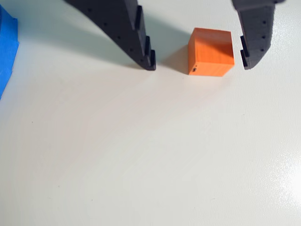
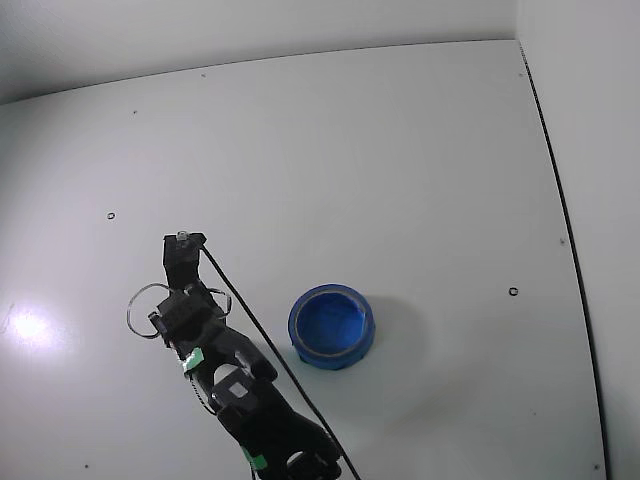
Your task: Grasp a block and put it in the bin.
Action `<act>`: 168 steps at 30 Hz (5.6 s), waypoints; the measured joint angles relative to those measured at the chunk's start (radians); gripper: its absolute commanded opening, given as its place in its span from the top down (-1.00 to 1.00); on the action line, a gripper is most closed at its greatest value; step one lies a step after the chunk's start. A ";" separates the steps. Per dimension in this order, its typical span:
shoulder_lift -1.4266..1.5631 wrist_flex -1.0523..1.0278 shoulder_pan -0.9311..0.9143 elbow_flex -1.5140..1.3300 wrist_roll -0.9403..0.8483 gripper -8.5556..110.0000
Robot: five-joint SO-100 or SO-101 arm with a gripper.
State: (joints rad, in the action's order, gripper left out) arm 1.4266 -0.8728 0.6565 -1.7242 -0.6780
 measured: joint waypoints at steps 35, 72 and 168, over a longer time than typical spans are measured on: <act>0.818 0.000 -0.597 -0.551 -0.028 0.85; 1.549 0.000 -0.824 -0.660 0.500 0.76; 1.913 -0.344 -0.701 -1.302 0.758 0.86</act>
State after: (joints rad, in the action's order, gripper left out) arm 3.3395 -1.2164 -0.0445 -3.0265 0.0798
